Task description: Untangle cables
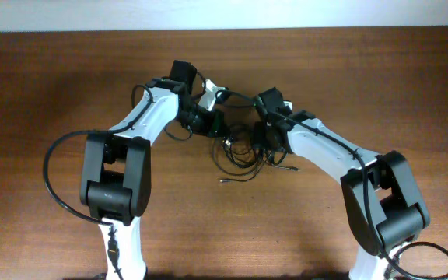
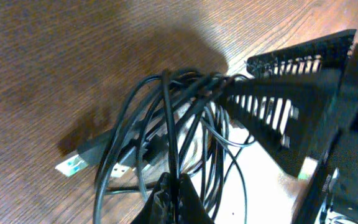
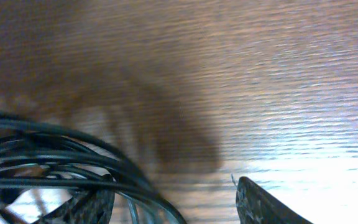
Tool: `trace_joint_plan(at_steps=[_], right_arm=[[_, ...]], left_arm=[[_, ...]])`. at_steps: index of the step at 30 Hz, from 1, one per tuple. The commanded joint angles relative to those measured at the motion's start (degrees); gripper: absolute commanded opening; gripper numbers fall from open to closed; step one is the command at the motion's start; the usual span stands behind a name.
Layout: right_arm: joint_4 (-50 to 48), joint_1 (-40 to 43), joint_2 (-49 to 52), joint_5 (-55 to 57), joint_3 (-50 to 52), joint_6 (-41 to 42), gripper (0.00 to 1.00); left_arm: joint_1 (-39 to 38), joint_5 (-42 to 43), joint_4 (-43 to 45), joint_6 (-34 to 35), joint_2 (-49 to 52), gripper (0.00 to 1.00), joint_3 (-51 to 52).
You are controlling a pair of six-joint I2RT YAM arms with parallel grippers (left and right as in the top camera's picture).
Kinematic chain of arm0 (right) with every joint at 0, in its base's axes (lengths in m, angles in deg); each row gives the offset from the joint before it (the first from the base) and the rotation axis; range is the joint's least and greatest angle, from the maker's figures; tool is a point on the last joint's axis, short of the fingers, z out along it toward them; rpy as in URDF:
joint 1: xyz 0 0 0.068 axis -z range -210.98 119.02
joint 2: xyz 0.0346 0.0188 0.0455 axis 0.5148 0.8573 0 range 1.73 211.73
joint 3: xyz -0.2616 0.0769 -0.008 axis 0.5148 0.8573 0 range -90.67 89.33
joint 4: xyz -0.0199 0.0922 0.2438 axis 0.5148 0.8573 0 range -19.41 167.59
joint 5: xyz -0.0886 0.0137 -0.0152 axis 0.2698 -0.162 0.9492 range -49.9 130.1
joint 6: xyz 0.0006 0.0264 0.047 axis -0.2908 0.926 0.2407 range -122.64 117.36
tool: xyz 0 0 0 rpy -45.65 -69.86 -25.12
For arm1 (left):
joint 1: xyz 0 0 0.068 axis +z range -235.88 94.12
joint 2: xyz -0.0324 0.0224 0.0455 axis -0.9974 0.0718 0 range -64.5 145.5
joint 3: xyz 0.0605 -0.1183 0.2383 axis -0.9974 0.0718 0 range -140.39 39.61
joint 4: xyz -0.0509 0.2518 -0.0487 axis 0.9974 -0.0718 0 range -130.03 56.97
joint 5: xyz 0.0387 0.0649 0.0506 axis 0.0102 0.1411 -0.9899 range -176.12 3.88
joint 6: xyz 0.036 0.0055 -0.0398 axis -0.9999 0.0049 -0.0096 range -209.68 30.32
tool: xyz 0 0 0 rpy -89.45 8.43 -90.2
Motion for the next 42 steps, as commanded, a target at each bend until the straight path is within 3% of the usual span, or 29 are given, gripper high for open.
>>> trace_joint_plan(at_steps=[1, 5, 7, 8, 12, 13, 14, 15, 16, 17, 18, 20, 23, 29, 37, 42], right_arm=[[0.61, 2.01, 0.48, -7.89, 0.33, -4.22, 0.70], [2.62, 6.82, 0.28, -22.82, 0.22, -12.02, 0.75], [3.50, 12.24, -1.25, -43.17, -0.11, -21.03, 0.75], [3.45, 13.90, -1.84, -46.71, -0.11, -21.86, 0.75], [3.21, 16.87, -1.57, -38.01, -0.09, -21.79, 0.72], [2.49, 16.81, -1.46, -32.48, -0.09, -20.20, 0.71], [1.44, 16.57, -1.40, -27.67, -0.04, -17.18, 0.69], [0.46, 16.41, -1.40, -25.38, -0.04, -15.56, 0.63], [-0.13, 16.35, -1.40, -25.11, -0.02, -14.53, 0.55], [-0.55, 16.02, -1.31, -25.14, -0.02, -13.84, 0.49], [-0.63, 15.56, -1.16, -25.11, -0.02, -13.84, 0.48], [-0.57, 14.16, -0.52, -25.11, 0.42, -13.86, 0.46], [-0.55, 11.61, -0.11, -25.14, 1.88, -13.84, 0.44], [-0.20, 6.95, -0.11, -30.62, 2.58, -13.86, 0.38], [-9.46, 6.38, -0.20, -63.60, 2.58, -14.51, 0.33], [-8.55, 6.32, -0.20, -56.33, 2.58, -14.51, 0.38]], left_arm=[[0.92, 2.69, -0.26, -1.66, -0.79, 0.00, -0.72], [0.94, 2.03, -0.44, -1.68, -0.79, 0.00, -0.72], [0.92, -1.27, -0.50, -1.64, -0.79, 0.00, -0.72], [0.92, -1.25, -0.44, -1.64, -0.79, 0.01, -0.72], [0.87, -1.25, -0.42, -1.64, -0.79, 0.02, -0.72], [0.87, -1.29, -0.31, -1.64, -0.79, 0.18, -0.72], [0.87, -2.82, -0.22, -1.31, -0.79, 0.52, -0.72], [0.87, -5.03, -0.20, 0.50, -0.79, 0.62, -0.72], [0.87, -6.60, -0.17, 1.75, -0.79, 0.64, -0.72], [0.85, -6.82, -0.20, 1.79, -0.79, 0.58, -0.72], [0.87, -6.82, -0.20, 1.79, -0.79, 0.53, -0.72], [0.85, -6.82, -0.20, 1.79, -0.79, 0.32, -0.72], [0.74, -6.82, -0.22, 1.79, -0.79, 0.20, -0.72], [0.50, -8.15, -0.22, 1.81, -0.79, 0.23, -0.70], [0.48, -13.05, -0.28, 4.66, -0.79, 0.23, -0.70], [0.48, -13.05, -0.28, 4.66, -0.79, 0.24, -0.70]])
